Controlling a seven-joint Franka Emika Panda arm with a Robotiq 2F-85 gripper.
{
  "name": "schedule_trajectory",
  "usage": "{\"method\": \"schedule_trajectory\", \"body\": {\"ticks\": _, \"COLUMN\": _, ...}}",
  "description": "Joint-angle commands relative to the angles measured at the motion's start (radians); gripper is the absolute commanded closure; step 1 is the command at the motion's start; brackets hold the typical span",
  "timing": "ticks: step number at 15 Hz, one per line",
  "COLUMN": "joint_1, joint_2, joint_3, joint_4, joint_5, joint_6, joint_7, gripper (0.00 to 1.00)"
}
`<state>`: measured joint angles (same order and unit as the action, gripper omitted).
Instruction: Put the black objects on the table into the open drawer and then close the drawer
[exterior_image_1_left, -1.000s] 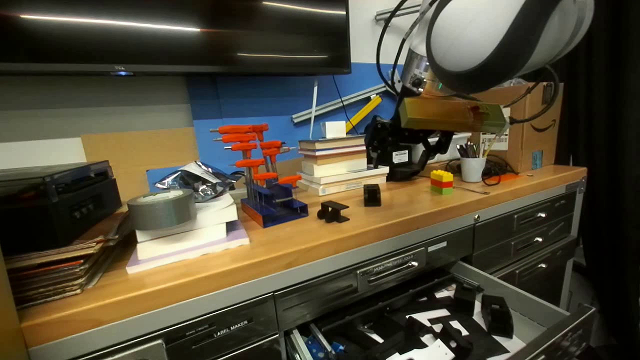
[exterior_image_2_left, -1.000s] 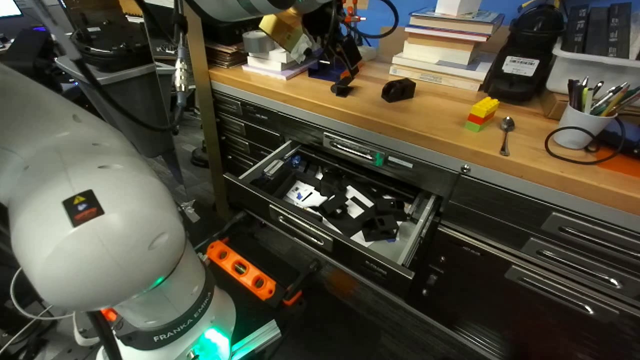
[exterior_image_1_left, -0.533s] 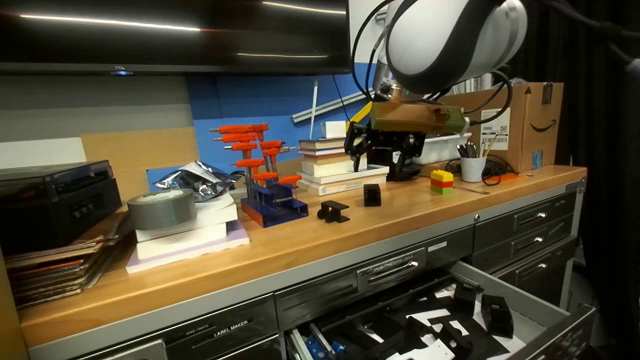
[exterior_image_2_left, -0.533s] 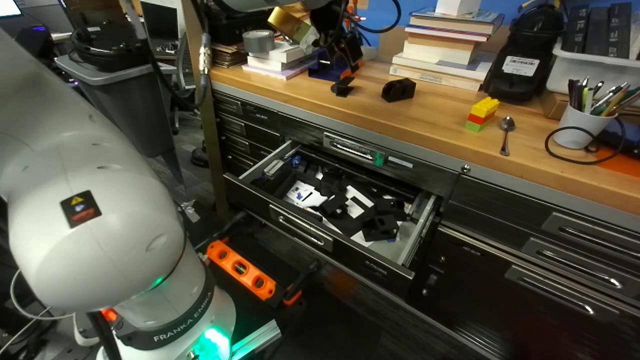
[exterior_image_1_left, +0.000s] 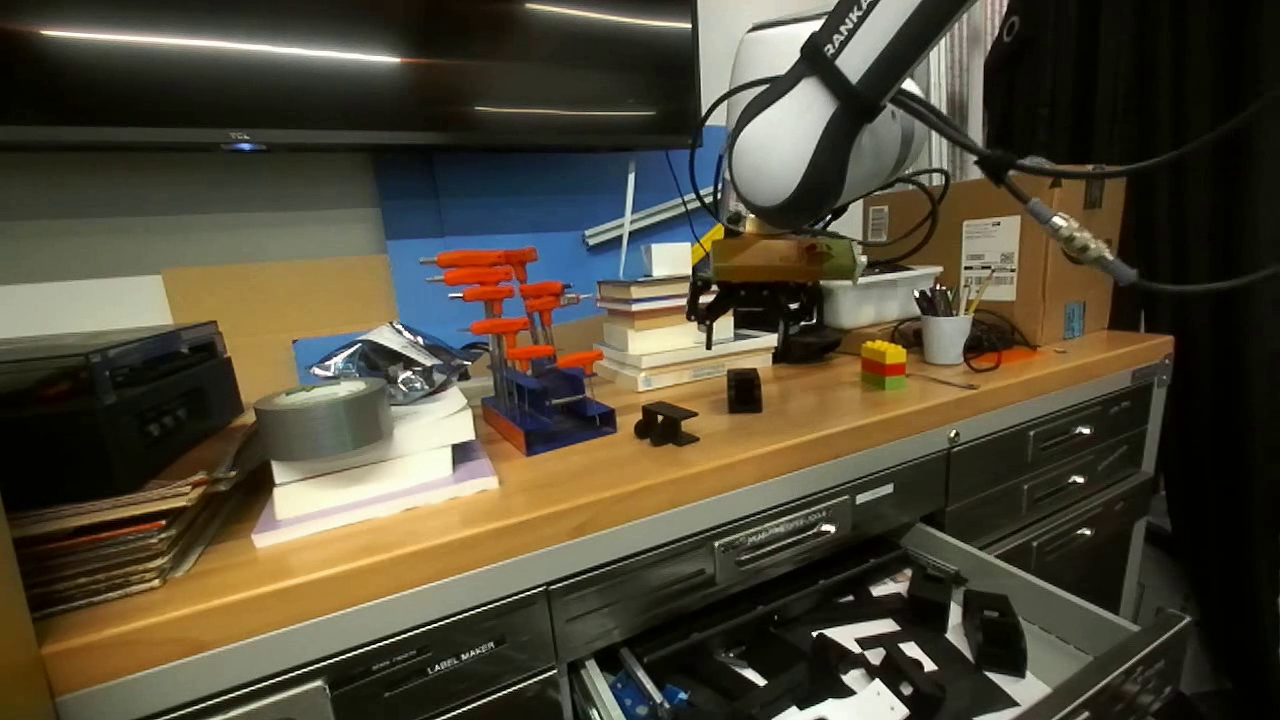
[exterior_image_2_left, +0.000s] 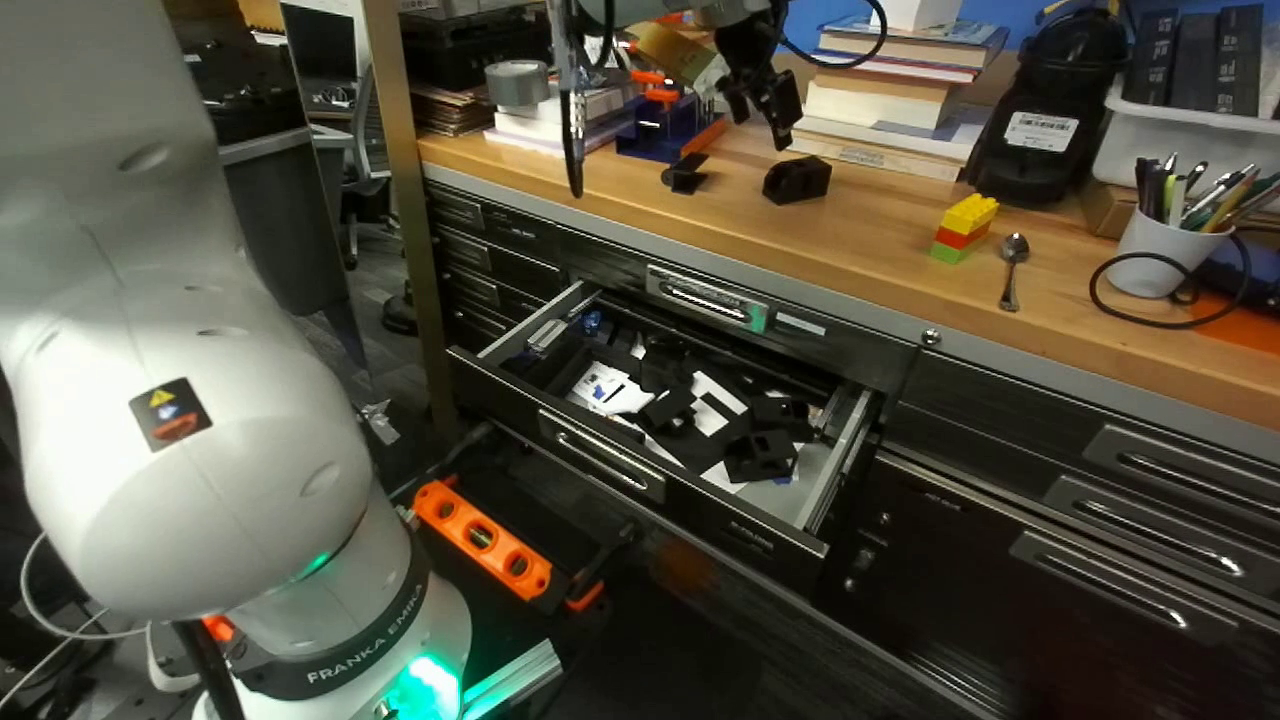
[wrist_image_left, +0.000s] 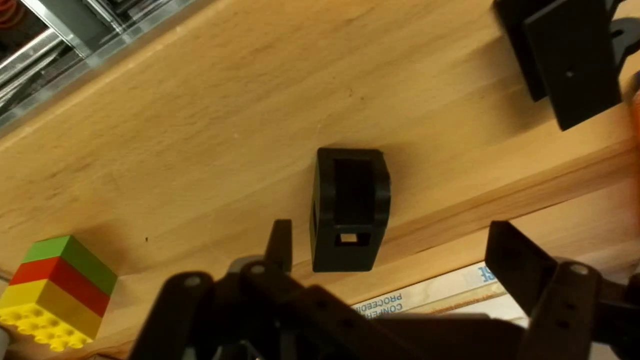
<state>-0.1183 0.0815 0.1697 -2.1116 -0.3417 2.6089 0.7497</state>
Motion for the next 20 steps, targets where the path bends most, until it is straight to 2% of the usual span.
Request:
{"method": "schedule_trajectory", "body": {"ticks": 1, "joint_1": 0.093, "joint_2": 0.143, "joint_3": -0.097, "joint_4": 0.177, "joint_5": 0.005, "joint_6": -0.077, "joint_7": 0.013, "gripper": 0.00}}
{"method": "schedule_trajectory", "body": {"ticks": 7, "joint_1": 0.172, "joint_2": 0.274, "joint_3": -0.193, "joint_4": 0.320, "joint_5": 0.053, "joint_6": -0.173, "joint_7": -0.008, "gripper": 0.00}}
{"method": "schedule_trajectory", "body": {"ticks": 15, "joint_1": 0.206, "joint_2": 0.337, "joint_3": -0.232, "joint_4": 0.400, "joint_5": 0.098, "joint_6": -0.261, "joint_7": -0.010, "gripper": 0.00}}
{"method": "schedule_trajectory", "body": {"ticks": 16, "joint_1": 0.206, "joint_2": 0.340, "joint_3": -0.232, "joint_4": 0.406, "joint_5": 0.104, "joint_6": -0.272, "joint_7": -0.014, "gripper": 0.25}}
{"method": "schedule_trajectory", "body": {"ticks": 18, "joint_1": 0.208, "joint_2": 0.348, "joint_3": -0.234, "joint_4": 0.418, "joint_5": 0.110, "joint_6": -0.288, "joint_7": -0.014, "gripper": 0.32}}
{"method": "schedule_trajectory", "body": {"ticks": 20, "joint_1": 0.208, "joint_2": 0.354, "joint_3": -0.235, "joint_4": 0.429, "joint_5": 0.112, "joint_6": -0.302, "joint_7": -0.013, "gripper": 0.47}}
